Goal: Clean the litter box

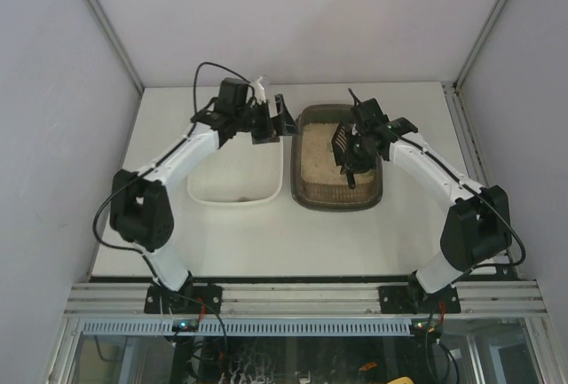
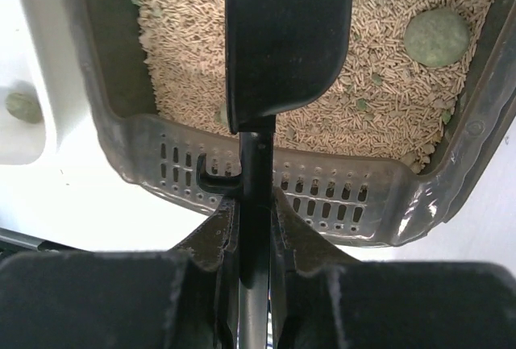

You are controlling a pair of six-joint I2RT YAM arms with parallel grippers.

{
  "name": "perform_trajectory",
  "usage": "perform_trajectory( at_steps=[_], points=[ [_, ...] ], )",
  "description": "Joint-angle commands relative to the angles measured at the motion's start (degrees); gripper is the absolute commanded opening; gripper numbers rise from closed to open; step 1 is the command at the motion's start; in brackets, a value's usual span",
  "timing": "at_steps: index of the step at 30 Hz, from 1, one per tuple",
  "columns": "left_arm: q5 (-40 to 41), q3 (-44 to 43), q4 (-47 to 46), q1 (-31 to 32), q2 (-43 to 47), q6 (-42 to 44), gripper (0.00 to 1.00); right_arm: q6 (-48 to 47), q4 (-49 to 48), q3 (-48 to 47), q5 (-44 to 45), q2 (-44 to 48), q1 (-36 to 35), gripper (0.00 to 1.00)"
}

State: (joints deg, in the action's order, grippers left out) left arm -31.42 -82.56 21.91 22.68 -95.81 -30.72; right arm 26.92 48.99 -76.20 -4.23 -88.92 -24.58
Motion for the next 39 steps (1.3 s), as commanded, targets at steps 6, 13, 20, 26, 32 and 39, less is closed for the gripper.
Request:
perform_trajectory(
  at_steps=[6,13,20,26,32,39],
  points=[
    [17.3,-12.3,7.3,4.6,-9.6,-14.9,1.0,-0.5,1.1,-2.0,0.0,-4.5,2.9,0.0],
    [21.0,-13.7,8.4,4.7,-14.1,-18.0,1.0,-0.1,0.2,-2.4,2.5,-7.8,2.9,0.0],
    [20.0,-14.7,7.0,6.5,-17.3,-19.3,1.0,0.4,-2.4,-2.9,4.7,-9.1,2.9,0.0],
    [19.4,-14.7,4.9,7.5,-18.2,-19.8,1.0,0.4,-3.1,-5.1,5.8,-12.1,2.9,0.0],
    [18.6,-14.9,3.8,8.1,-19.2,-19.8,1.0,1.1,-4.7,-7.2,2.3,-15.9,2.9,0.0],
    [18.5,-14.6,3.5,8.1,-19.3,-19.5,1.0,1.6,-7.4,-8.5,-5.3,-18.7,3.0,0.0]
  ],
)
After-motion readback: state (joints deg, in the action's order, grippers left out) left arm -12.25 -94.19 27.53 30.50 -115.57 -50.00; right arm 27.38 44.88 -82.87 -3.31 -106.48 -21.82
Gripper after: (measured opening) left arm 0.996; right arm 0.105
